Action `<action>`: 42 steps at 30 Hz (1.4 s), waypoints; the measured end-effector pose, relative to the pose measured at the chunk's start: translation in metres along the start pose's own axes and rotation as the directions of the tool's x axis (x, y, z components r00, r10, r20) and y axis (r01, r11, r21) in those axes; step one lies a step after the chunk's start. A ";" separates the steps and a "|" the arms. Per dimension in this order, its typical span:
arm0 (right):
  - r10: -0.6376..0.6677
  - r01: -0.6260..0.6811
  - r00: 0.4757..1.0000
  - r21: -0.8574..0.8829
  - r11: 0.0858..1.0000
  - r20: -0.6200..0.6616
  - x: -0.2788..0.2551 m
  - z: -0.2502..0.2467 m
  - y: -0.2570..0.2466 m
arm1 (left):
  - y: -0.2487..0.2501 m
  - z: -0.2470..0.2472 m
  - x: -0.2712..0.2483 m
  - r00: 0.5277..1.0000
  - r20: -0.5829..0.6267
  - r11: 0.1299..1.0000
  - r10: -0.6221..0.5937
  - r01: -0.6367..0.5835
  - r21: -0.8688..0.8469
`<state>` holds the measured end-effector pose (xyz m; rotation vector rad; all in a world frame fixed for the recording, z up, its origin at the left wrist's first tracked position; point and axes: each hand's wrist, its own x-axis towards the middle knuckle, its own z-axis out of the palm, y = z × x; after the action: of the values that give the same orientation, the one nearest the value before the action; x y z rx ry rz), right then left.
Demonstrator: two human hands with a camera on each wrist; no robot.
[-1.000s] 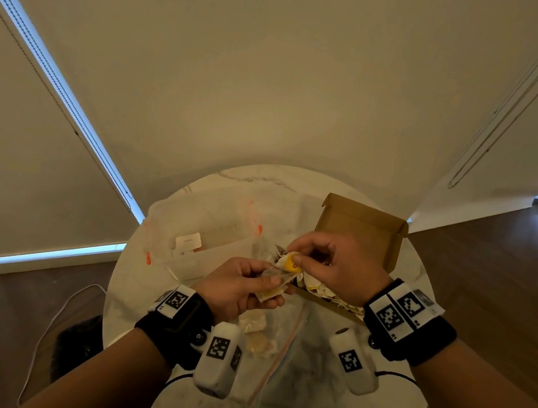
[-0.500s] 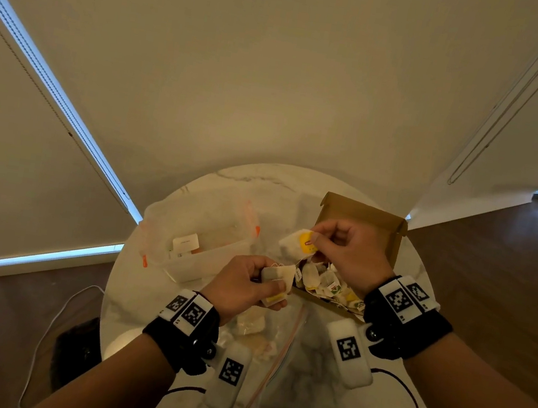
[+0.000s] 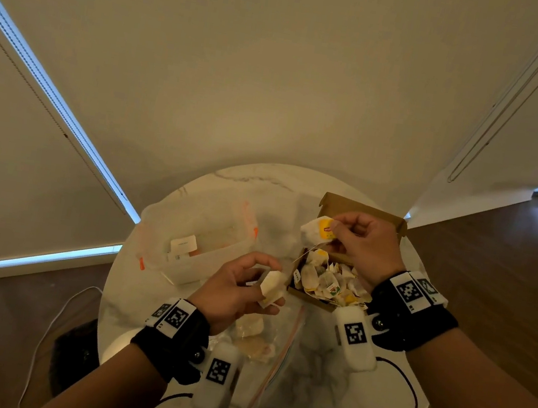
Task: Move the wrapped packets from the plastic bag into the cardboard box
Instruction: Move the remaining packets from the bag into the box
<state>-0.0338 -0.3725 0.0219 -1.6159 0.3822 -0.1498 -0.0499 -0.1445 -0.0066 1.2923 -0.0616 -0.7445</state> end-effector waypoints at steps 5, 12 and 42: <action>0.014 -0.012 0.999 0.063 0.998 -0.031 0.001 -0.003 -0.004 | 0.001 -0.004 0.000 0.998 0.011 0.992 -0.061 0.062 -0.107; -0.001 0.005 0.999 0.081 0.997 -0.053 0.003 -0.006 -0.004 | -0.002 -0.008 0.005 0.988 -0.074 0.990 -0.133 0.129 -0.063; 0.073 -0.084 0.982 0.053 0.995 0.175 -0.003 -0.003 0.010 | 0.029 -0.010 0.023 0.984 -0.078 0.573 0.163 -0.030 0.819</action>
<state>-0.0387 -0.3744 0.0122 -1.5390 0.3042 0.0384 -0.0148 -0.1458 0.0079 2.2252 -0.4029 -0.5152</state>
